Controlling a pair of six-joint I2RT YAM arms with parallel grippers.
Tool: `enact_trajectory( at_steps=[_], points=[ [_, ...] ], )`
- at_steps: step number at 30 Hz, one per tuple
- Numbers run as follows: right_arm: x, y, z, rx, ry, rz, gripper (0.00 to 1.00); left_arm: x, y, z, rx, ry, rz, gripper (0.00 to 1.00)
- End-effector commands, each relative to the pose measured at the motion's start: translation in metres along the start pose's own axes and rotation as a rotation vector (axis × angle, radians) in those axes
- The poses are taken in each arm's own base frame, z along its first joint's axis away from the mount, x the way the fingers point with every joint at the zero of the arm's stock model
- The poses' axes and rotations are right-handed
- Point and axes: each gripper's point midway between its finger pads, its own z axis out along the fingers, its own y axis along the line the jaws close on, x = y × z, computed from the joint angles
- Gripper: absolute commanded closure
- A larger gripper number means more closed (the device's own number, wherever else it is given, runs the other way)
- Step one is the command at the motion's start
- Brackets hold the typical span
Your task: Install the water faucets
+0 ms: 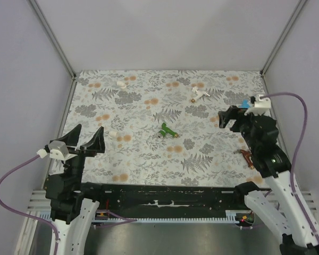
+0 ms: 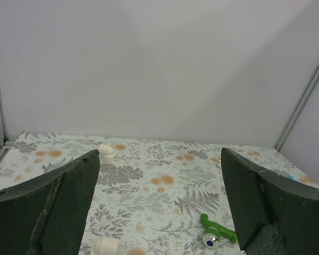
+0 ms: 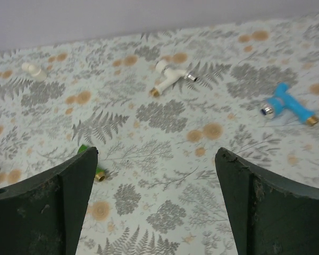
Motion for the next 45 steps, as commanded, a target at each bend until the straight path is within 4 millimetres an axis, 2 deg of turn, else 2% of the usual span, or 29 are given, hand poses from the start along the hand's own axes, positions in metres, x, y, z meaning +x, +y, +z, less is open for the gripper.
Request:
enact_trajectory(
  at_steps=[1,4,12,15,19,22,25,29,34,41,43,45],
  points=[
    [0.039,0.051,0.042,-0.182,0.244,0.135,0.02,-0.020,-0.005,-0.010,0.017,-0.078,-0.018,0.00],
    [0.072,0.061,0.085,-0.188,0.346,0.183,0.02,-0.021,-0.003,-0.011,0.010,-0.080,-0.018,0.00],
    [0.128,0.056,0.180,-0.071,0.527,0.170,0.02,-0.022,-0.004,-0.013,0.013,-0.075,-0.015,0.00],
    [0.151,0.048,0.212,0.017,0.582,0.192,0.02,-0.022,-0.004,-0.013,0.013,-0.073,-0.013,0.00],
    [0.181,0.022,0.253,0.195,0.594,0.186,0.03,-0.020,-0.006,-0.013,0.025,-0.068,-0.014,0.00],
    [0.191,0.010,0.276,0.279,0.581,0.186,0.09,-0.021,-0.006,-0.013,0.028,-0.068,-0.012,0.01],
    [0.198,0.008,0.297,0.309,0.564,0.198,0.15,-0.021,-0.006,-0.013,0.029,-0.068,-0.011,0.01],
    [0.209,0.003,0.317,0.356,0.546,0.214,0.29,-0.021,-0.006,-0.013,0.029,-0.067,-0.008,0.01],
    [0.222,-0.001,0.333,0.399,0.558,0.221,0.29,-0.020,-0.006,-0.013,0.031,-0.065,-0.007,0.01],
    [0.242,-0.012,0.335,0.467,0.601,0.220,0.33,-0.023,-0.001,-0.015,-0.010,-0.067,-0.037,0.00],
    [0.245,-0.014,0.332,0.476,0.611,0.214,0.40,-0.022,0.001,-0.015,-0.022,-0.065,-0.046,0.00],
    [0.239,-0.014,0.329,0.478,0.603,0.210,0.47,-0.020,-0.001,-0.013,-0.007,-0.055,-0.048,0.00]
  ],
)
